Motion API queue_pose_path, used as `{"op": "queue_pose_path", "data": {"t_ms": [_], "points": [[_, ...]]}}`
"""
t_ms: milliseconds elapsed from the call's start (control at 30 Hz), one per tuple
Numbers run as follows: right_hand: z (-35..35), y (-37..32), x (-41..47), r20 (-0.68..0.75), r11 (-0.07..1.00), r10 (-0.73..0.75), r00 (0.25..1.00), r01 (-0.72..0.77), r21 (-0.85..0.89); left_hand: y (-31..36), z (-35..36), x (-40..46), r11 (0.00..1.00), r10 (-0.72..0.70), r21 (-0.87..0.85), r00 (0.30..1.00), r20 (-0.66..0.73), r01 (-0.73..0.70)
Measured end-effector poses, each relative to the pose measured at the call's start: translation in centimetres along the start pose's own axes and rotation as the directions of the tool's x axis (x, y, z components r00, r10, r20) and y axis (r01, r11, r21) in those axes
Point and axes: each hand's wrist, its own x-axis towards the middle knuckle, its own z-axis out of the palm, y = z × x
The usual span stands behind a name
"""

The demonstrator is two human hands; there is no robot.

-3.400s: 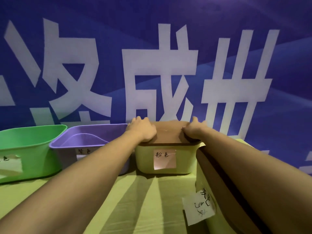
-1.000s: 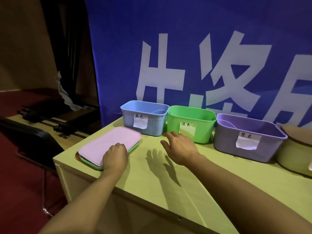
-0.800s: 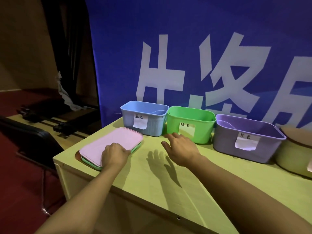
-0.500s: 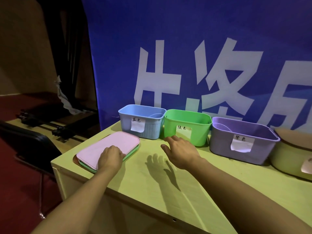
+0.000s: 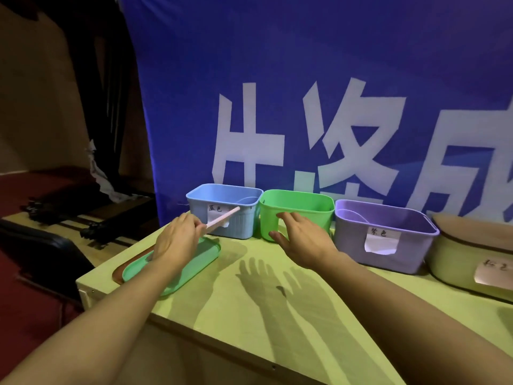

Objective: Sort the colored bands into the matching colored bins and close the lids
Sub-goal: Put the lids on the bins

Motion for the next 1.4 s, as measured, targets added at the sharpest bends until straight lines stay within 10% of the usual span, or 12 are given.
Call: {"op": "queue_pose_path", "data": {"t_ms": [433, 600, 767, 1033, 1400], "points": [[-4.8, 6.1, -3.1, -0.168, 0.995, -0.065, 0.984, 0.051, -0.086, 13.1, -0.5, -0.5, 0.835, 0.482, -0.384, 0.861, 0.163, -0.394], [-7.4, 11.1, -5.9, -0.190, 0.950, 0.193, 0.963, -0.135, 0.282, 18.4, 1.4, -0.9, 0.757, 0.541, -0.478, 0.838, 0.074, -0.446], [-9.3, 15.7, -7.7, -0.181, 0.837, 0.323, 0.929, -0.191, 0.513, 21.6, 4.1, -1.0, 0.760, 0.264, -0.627, 0.963, 0.054, -0.173], [-11.3, 21.8, -6.3, -0.227, 0.757, 0.506, 0.832, -0.303, 0.578, 24.9, 9.4, 0.2, 0.531, 0.222, -0.835, 0.927, 0.303, 0.145], [-6.7, 27.3, -5.2, 0.008, 0.967, 0.190, 0.982, -0.185, -0.174, 33.4, 14.6, 4.5, 0.238, 0.045, -0.890, 0.910, 0.411, 0.390]]}}
